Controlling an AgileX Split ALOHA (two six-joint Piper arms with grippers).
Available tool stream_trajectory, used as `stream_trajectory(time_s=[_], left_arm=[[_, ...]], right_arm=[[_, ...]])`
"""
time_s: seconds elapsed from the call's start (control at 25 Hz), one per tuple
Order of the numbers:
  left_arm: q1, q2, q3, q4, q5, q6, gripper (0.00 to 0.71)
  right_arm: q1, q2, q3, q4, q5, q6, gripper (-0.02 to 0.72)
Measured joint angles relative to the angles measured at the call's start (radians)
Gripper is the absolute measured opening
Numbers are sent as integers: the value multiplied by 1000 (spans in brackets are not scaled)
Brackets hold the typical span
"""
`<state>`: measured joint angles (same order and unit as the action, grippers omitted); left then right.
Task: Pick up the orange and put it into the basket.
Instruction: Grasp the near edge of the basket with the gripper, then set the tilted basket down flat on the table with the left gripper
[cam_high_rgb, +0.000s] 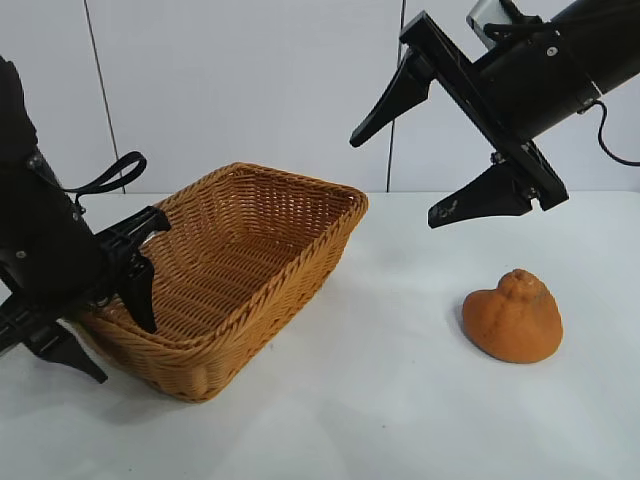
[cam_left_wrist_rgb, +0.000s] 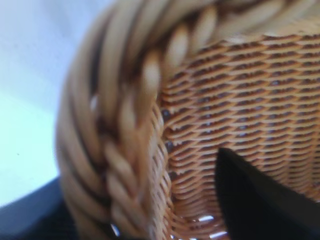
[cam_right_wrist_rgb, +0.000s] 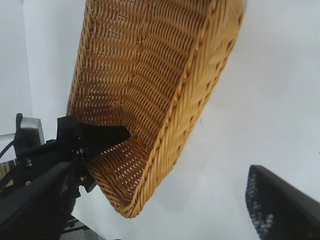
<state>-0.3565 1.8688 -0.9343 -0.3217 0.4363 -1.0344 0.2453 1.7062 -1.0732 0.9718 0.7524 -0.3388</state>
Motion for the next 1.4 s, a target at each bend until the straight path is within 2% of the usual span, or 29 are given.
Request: stream_trajectory(time_s=[0.08, 0.12, 0.4, 0.52, 0.96, 1.16, 1.4], left_arm=[[0, 0, 0, -32, 9, -7, 105], [1, 0, -4, -39, 10, -3, 85], [2, -24, -26, -43, 56, 19, 85], [16, -34, -53, -40, 84, 78, 85], [140, -35, -163, -77, 163, 319, 85], [141, -33, -211, -72, 203, 458, 85], [141, 53, -346, -71, 348, 616, 85]], right_arm=[[0, 0, 0, 0, 0, 0, 631], [0, 0, 0, 0, 0, 0, 631], [0, 0, 0, 0, 1, 0, 631], [0, 0, 0, 0, 1, 0, 631], [0, 0, 0, 0, 1, 0, 631], [0, 0, 0, 0, 1, 0, 631], [0, 0, 0, 0, 2, 0, 631]])
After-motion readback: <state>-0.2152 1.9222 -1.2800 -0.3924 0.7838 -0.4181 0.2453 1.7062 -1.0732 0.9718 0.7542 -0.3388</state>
